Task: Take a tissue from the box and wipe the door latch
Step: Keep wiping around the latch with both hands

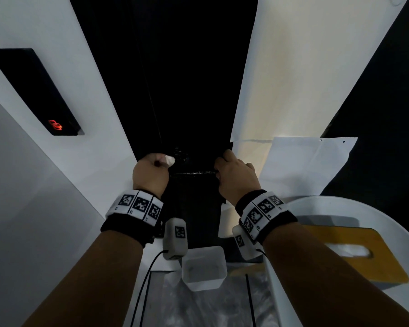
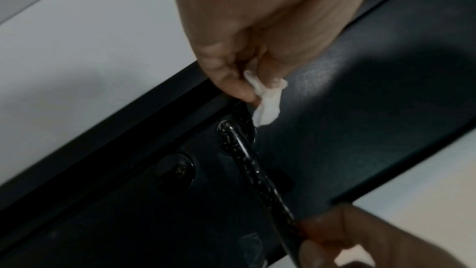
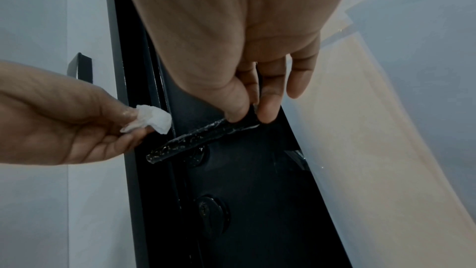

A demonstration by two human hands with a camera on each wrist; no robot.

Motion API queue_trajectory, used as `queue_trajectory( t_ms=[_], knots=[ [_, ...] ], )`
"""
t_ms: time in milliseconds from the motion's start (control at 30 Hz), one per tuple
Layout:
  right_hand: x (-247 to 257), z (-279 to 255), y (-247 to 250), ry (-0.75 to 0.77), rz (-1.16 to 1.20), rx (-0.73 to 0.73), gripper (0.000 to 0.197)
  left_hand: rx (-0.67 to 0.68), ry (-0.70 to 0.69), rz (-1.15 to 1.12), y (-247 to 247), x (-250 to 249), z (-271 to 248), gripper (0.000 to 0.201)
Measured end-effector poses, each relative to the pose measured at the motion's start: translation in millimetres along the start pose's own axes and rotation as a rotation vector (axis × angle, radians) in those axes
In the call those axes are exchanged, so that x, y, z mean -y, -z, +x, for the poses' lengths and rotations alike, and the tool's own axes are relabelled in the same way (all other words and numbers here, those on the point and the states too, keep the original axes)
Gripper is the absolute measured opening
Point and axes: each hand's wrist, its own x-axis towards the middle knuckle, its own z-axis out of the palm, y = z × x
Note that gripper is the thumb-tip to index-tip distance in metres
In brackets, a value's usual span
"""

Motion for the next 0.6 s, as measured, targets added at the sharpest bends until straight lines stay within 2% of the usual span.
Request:
queue_trajectory(
  t_ms=[67,167,300,467,533,600],
  knots=[
    [0.0,-0.1,0.5,0.002,0.003,0.004,0.026,-0.052,-0.029,-0.094,0.7,-1.5,-0.3,0.017],
    [-0.3,-1.0,1.1,0.000,0.003,0.008,0.027,-0.075,0.061,-0.254,-1.7,-6.9,-1.0,0.013],
    [0.3,-0.8,0.5,-0.001,0.006,0.006,0.028,-0.046,0.043,-0.050,-6.1,-3.2,-3.2,0.009],
    [-0.6,-1.1,0.6,0.003,-0.003,0.003,0.027,-0.157,-0.233,0.202,-11.7,2.7,-7.2,0.013],
    [-0.6,-1.3,0.4,0.001,-0.005,-0.001,0.026,-0.147,-0.337,0.267,-12.2,4.6,-8.0,0.018],
    [-0.4,-1.0,-0.3,0.000,-0.002,-0.002,0.025,-0.122,-0.382,0.316,-12.0,6.2,-8.0,0.022]
  ],
)
